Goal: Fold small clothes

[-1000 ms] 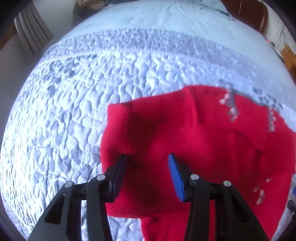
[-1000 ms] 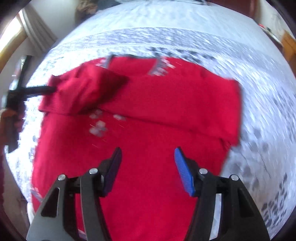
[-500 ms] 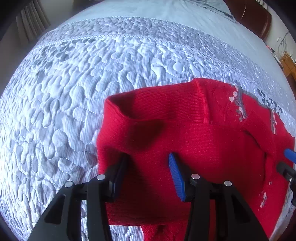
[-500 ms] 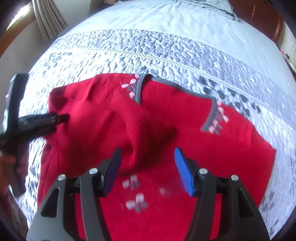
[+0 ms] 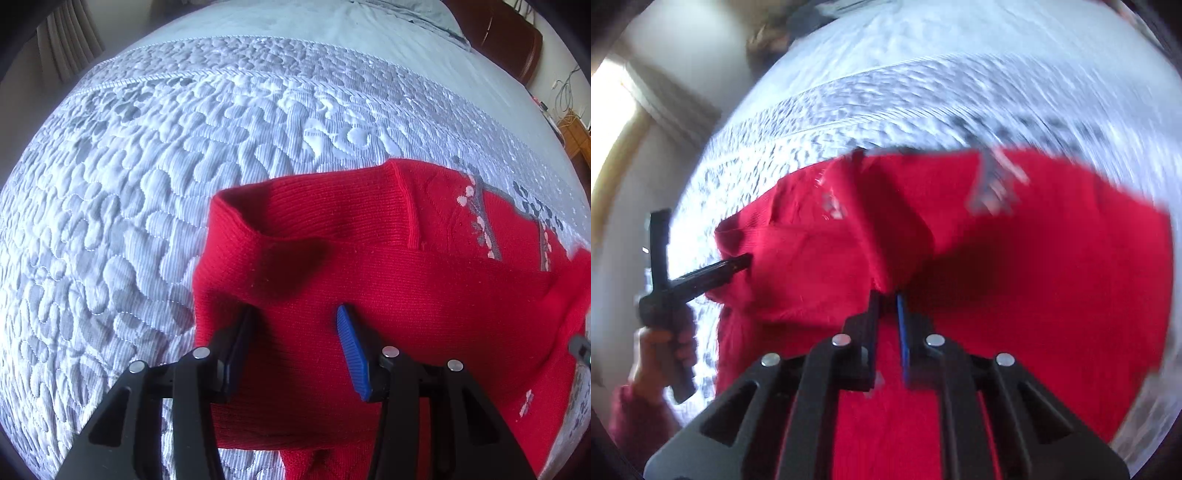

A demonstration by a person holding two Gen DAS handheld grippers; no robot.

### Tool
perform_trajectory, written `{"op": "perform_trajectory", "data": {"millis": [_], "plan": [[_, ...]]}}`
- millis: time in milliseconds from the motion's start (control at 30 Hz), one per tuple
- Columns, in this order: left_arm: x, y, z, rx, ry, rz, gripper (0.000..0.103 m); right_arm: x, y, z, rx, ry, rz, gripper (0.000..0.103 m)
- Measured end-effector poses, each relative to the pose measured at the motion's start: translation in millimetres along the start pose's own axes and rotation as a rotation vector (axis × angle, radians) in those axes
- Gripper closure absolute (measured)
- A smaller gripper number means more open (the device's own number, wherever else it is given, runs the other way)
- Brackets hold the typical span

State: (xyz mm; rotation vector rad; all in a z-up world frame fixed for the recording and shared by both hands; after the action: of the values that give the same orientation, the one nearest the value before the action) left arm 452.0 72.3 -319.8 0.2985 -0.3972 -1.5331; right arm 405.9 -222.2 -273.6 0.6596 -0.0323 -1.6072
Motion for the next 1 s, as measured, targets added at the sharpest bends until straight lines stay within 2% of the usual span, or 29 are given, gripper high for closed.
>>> {"op": "perform_trajectory", "data": {"millis": [33, 67, 100, 167, 233, 400, 500, 667, 700, 733, 767, 800, 867, 933, 1000], "plan": [[-0.3, -0.3, 0.4, 0.002, 0.005, 0.0, 0.055, 20.7, -12.0, 7.3, 0.007, -0.047, -0.034, 0.076], [0.3, -0.6, 0.9, 0.003, 0.008, 0.0, 0.055, 32.1, -20.6, 10.2, 0.001, -0.063, -0.057, 0.068], [0.3, -1.0, 1.2, 0.005, 0.012, -0.001, 0.055, 44.5, -32.6, 14.8, -0.006, -0.051, -0.088, 0.065], [1.8, -1.4, 1.7, 0.008, 0.021, -0.001, 0.055, 60.1, -47.0, 23.9, -0.004, -0.022, -0.122, 0.065], [3.9, -1.1, 2.1, 0.012, 0.03, -0.001, 0.055, 67.7, -46.9, 32.3, 0.015, -0.014, -0.128, 0.065], [6.7, 0.6, 1.1, 0.018, 0.041, 0.001, 0.055, 62.6, -19.5, 39.1, 0.043, 0.042, -0.139, 0.065], [7.2, 2.0, -0.3, 0.016, 0.035, 0.002, 0.055, 64.7, -7.2, 25.2, 0.003, 0.026, -0.148, 0.058], [3.8, 2.8, 8.4, 0.027, 0.009, 0.0, 0.05, 68.2, -9.3, -3.5, -0.061, 0.012, -0.175, 0.058], [3.7, 3.6, 13.0, 0.032, -0.013, 0.007, 0.046, 65.0, -9.7, -6.3, -0.061, 0.018, -0.167, 0.058], [3.4, 3.7, 17.3, 0.037, -0.031, 0.017, 0.036, 61.4, -9.0, -9.0, -0.061, 0.022, -0.157, 0.065], [0.8, 4.7, 25.3, 0.058, -0.034, 0.033, 0.033, 59.6, -7.5, -11.0, -0.06, 0.028, -0.152, 0.074], [-2.7, 6.1, 32.8, 0.084, -0.021, 0.043, 0.032, 57.6, -6.3, -12.9, -0.061, 0.041, -0.15, 0.094], [-10.9, 11.5, 51.6, 0.149, 0.006, 0.046, 0.031, 54.3, -1.2, -13.7, -0.06, 0.081, -0.167, 0.095], [-20.1, 18.2, 67.3, 0.207, 0.03, 0.054, 0.027, 51.1, 7.2, -6.4, -0.036, 0.076, -0.139, 0.095], [-33.4, 27.0, 79.6, 0.251, 0.059, 0.08, 0.027, 46.6, 19.9, 14.7, 0.016, 0.087, -0.094, 0.095]]}}
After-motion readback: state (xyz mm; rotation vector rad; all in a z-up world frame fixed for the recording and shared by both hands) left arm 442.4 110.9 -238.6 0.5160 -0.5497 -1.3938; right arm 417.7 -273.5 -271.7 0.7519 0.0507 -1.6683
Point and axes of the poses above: each gripper's, at about its wrist camera, not at the fingertips, and z roughly against the way its jaws point, x to its right, y to its top, the point moved 8 cm from there along -z, roughly the way its jaws point, and after that the axes turned 6 degrees about x, right-handed, at the moved point
